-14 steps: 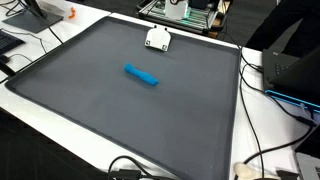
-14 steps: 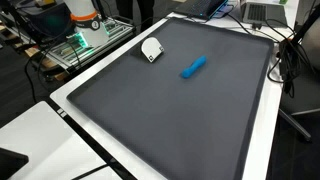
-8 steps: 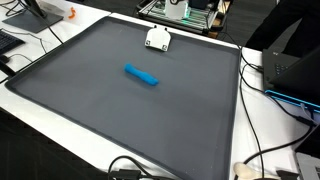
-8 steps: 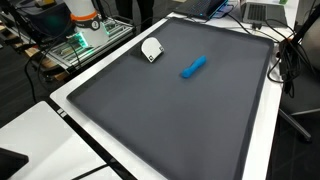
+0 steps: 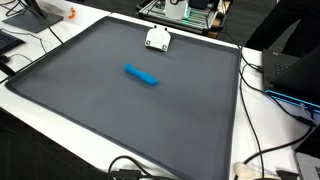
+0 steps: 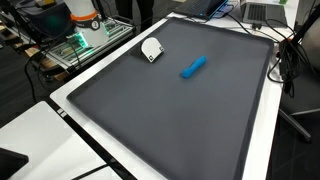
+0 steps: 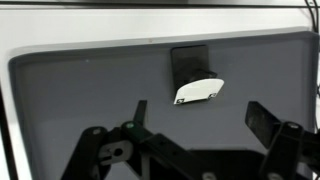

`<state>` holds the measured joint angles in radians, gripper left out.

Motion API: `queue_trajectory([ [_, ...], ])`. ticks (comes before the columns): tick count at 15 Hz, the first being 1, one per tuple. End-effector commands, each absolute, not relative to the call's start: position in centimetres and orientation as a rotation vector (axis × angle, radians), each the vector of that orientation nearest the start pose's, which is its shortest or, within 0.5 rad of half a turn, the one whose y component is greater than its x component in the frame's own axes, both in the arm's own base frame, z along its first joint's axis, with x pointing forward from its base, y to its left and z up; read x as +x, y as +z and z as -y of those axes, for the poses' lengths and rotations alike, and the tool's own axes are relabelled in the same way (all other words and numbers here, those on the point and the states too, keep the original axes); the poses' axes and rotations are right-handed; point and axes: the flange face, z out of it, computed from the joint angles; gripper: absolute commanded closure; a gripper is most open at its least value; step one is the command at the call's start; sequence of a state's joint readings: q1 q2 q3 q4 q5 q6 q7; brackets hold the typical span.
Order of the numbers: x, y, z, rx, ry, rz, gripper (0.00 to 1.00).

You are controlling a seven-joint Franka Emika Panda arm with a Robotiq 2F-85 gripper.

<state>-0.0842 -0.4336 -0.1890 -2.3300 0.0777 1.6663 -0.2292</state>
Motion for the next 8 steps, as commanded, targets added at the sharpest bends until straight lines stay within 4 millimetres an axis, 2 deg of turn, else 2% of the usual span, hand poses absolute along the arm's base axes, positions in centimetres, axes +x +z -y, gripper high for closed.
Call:
queue_trajectory([
  [1, 38.0, 45.8, 7.0, -2.786, 0.344, -0.25, 0.0],
  [4, 37.8, 43.5, 4.7, -2.7, 0.361, -0.459, 0.0],
  [8, 37.6, 40.5, 2.6, -2.602, 0.352, -0.738, 0.0],
])
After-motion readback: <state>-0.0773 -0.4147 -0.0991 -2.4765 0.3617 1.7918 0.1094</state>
